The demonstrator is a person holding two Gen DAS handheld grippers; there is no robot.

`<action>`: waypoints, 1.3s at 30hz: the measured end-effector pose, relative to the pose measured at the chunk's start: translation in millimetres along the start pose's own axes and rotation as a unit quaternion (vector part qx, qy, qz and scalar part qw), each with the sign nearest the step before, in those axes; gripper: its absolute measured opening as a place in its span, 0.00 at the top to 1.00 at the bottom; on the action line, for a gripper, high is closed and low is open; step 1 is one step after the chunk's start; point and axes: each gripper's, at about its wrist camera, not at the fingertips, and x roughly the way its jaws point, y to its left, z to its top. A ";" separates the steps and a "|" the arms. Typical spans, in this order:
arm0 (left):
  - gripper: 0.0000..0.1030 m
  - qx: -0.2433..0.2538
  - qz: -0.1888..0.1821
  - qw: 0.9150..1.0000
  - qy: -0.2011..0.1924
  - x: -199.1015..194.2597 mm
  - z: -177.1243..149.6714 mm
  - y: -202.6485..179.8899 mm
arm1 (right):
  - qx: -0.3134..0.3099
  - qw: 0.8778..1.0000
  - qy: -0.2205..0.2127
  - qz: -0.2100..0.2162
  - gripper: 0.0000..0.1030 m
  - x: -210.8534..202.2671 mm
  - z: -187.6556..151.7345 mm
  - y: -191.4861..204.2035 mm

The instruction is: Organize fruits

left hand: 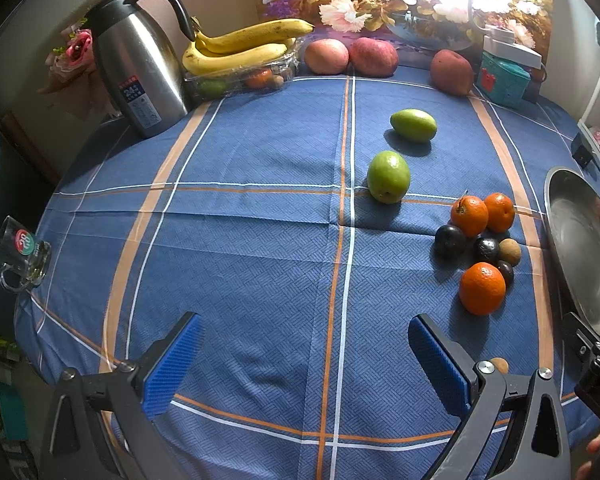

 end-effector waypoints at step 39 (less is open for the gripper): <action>0.00 -0.025 -0.001 0.996 0.084 39.0 -3.5 10.8 | -0.100 0.993 0.045 0.043 0.01 13.3 -5.3 50.6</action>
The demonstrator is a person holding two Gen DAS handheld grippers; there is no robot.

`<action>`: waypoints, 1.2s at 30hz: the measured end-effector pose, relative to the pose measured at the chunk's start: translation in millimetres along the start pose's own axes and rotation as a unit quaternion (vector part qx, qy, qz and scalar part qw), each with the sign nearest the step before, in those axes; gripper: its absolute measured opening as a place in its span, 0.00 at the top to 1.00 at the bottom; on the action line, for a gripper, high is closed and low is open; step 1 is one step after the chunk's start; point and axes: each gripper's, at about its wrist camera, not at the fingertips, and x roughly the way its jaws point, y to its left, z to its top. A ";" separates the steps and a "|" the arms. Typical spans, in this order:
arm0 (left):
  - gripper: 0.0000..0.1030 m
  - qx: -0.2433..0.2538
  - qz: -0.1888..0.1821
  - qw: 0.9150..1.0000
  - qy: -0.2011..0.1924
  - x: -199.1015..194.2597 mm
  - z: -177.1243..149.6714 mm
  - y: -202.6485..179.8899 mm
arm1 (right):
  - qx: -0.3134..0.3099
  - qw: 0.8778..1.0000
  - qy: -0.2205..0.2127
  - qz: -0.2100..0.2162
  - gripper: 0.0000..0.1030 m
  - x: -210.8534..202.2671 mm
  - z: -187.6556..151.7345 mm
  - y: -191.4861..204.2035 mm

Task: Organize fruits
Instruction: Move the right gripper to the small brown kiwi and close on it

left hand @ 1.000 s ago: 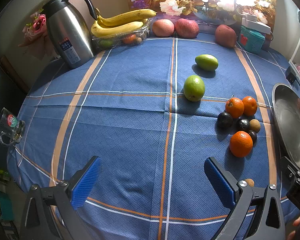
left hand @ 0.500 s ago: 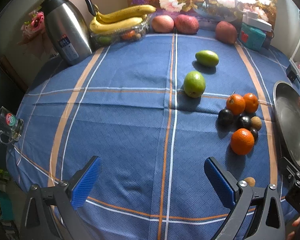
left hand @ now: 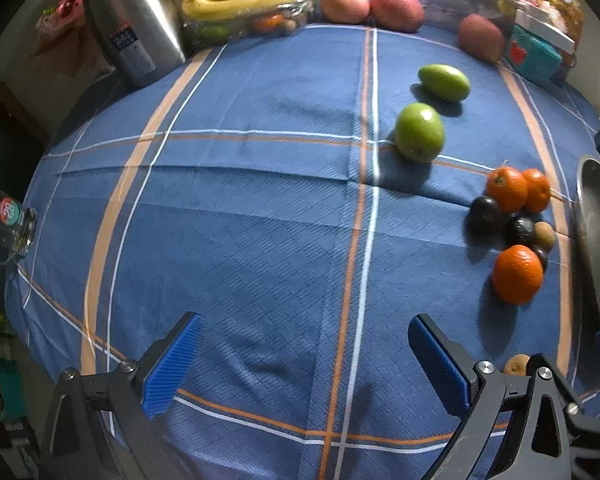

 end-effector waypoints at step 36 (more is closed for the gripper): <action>0.00 -0.018 -0.082 0.996 0.032 13.8 -5.2 11.5 | -0.090 0.993 0.079 0.023 0.62 66.8 -8.0 79.0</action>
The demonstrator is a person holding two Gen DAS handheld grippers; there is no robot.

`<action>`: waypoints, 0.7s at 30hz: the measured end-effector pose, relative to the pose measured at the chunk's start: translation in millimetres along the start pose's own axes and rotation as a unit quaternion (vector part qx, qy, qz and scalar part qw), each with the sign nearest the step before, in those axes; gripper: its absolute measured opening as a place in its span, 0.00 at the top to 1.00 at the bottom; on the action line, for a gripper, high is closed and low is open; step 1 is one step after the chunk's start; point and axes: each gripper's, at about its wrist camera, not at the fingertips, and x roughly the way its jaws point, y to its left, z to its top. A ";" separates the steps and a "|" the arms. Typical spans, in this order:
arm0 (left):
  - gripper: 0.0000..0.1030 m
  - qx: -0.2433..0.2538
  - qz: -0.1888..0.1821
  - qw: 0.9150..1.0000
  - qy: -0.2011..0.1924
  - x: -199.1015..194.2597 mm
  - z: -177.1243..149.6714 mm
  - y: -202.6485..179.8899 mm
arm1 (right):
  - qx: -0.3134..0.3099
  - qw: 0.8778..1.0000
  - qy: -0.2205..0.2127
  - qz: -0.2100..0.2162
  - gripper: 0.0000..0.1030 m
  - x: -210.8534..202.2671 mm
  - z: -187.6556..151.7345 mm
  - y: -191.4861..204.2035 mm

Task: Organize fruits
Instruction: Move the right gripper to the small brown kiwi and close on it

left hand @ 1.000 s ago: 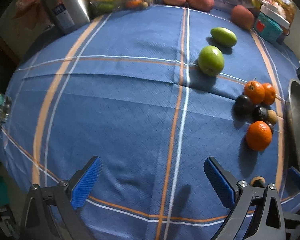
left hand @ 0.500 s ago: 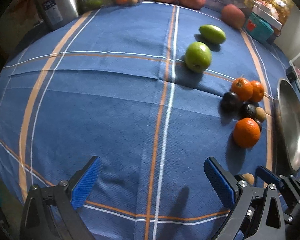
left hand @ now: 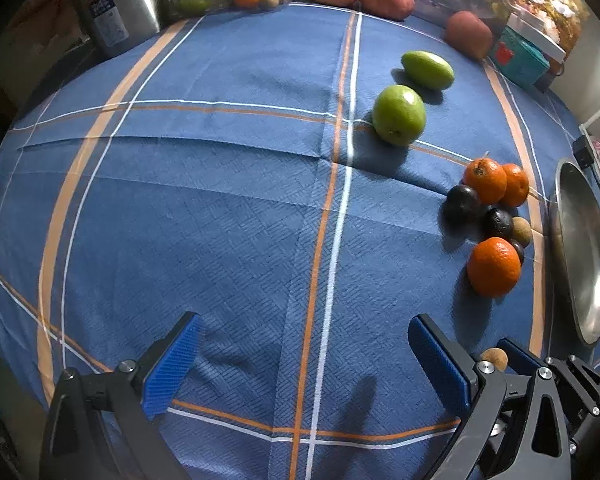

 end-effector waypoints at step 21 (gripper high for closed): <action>0.04 -0.047 -0.051 0.997 0.029 7.2 0.5 27.1 | 0.057 0.996 -0.069 0.020 0.73 -39.8 7.8 -22.4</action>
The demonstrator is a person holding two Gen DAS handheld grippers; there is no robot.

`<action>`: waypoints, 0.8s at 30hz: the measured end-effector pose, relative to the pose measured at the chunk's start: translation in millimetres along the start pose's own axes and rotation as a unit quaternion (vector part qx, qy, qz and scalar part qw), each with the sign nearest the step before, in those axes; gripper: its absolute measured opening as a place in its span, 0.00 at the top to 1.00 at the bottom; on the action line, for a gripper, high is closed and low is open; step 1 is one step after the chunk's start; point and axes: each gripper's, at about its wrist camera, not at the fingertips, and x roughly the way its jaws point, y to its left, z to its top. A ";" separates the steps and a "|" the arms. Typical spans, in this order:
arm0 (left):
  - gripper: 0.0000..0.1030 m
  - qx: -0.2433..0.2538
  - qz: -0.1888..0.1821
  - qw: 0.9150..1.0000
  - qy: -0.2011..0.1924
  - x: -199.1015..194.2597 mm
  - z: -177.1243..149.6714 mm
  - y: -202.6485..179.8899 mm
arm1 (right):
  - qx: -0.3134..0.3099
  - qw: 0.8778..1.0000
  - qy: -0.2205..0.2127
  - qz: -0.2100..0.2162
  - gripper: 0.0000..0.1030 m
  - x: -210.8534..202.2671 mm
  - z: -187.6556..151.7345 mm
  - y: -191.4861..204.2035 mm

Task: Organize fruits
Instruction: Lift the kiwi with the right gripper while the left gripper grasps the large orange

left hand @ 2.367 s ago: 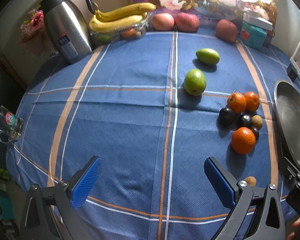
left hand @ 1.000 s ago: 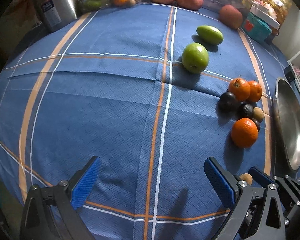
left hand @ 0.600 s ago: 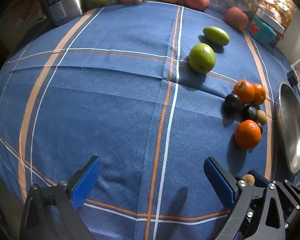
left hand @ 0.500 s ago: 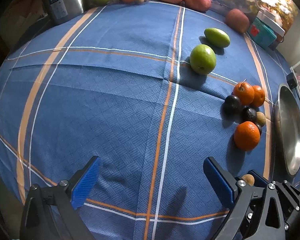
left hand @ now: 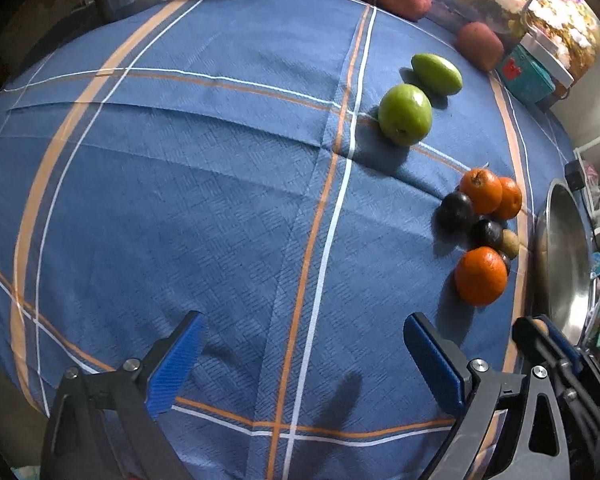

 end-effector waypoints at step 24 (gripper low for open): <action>0.10 0.036 -0.028 0.999 -0.011 -4.0 50.9 -96.2 | 0.148 0.986 -0.067 -0.030 0.73 -56.1 51.7 -98.7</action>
